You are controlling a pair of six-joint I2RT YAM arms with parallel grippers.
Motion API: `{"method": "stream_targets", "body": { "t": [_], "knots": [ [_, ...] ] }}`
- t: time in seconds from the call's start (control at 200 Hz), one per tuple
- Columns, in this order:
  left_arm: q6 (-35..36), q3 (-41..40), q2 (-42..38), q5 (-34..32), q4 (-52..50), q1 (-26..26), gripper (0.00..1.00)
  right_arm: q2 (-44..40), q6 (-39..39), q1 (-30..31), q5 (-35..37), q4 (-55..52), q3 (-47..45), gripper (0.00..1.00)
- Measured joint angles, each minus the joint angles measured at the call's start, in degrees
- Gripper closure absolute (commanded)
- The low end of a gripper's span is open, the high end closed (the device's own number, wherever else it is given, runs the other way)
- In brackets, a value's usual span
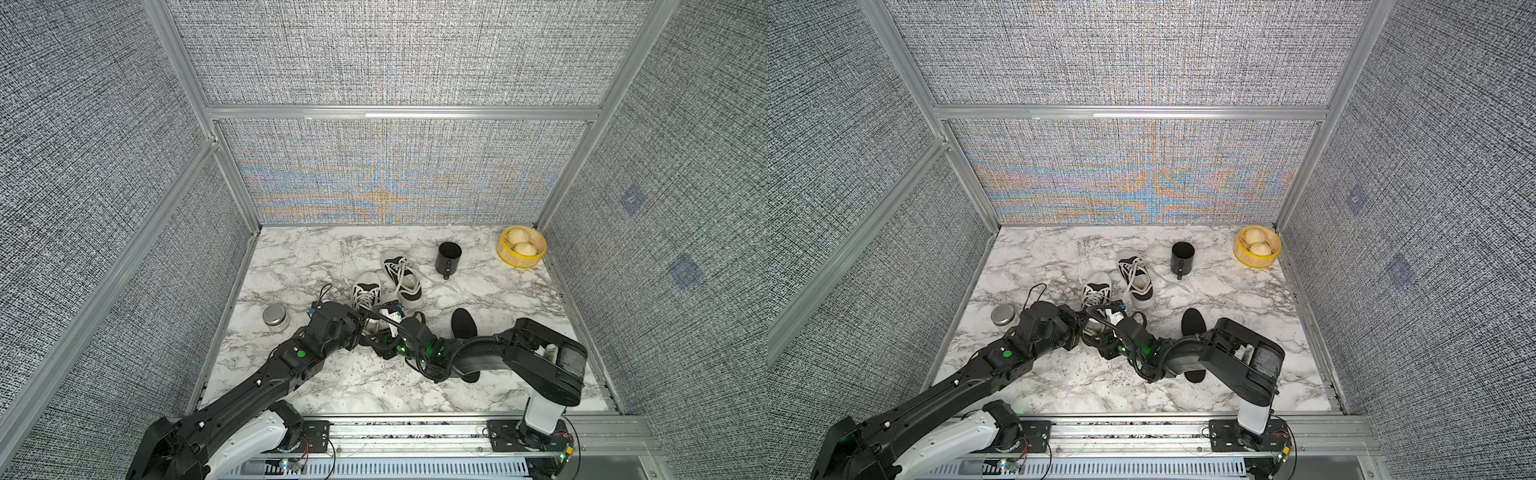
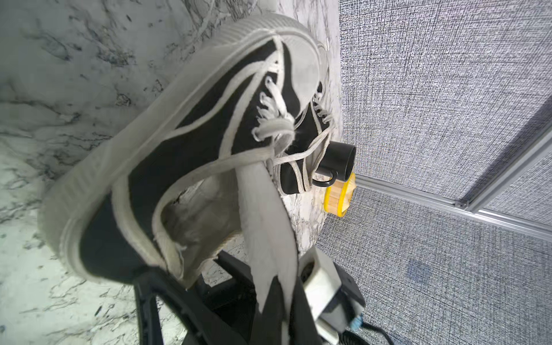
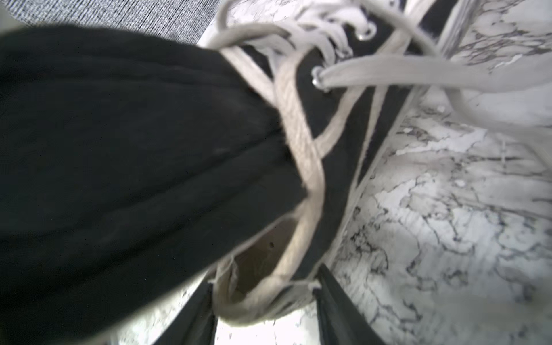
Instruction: Remove the insole from the shoe
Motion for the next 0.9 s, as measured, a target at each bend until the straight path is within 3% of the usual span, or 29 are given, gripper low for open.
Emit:
{"method": "stream_targets", "body": {
  "t": [0.255,0.435,0.67,0.901],
  "knots": [
    [-3.15,-1.66,-1.64,-0.48,-0.15,0.00,1.00,3.91,1.18,-2.43,-0.66,-0.44,5.55,0.50],
    [-5.97,-6.08,-2.34,-1.05,2.29,0.00,1.00,2.75,0.85,-3.21,-2.05,-0.98,4.55,0.42],
    [-7.39,-7.87,0.42,-0.98,5.46,-0.07,1.00,-6.99,-2.34,-2.51,-5.16,-1.07,-5.88,0.37],
    [-7.10,-6.88,4.00,-0.81,8.24,0.22,1.00,-18.47,-11.93,-1.92,-7.34,-7.82,-8.63,0.41]
  ]
}}
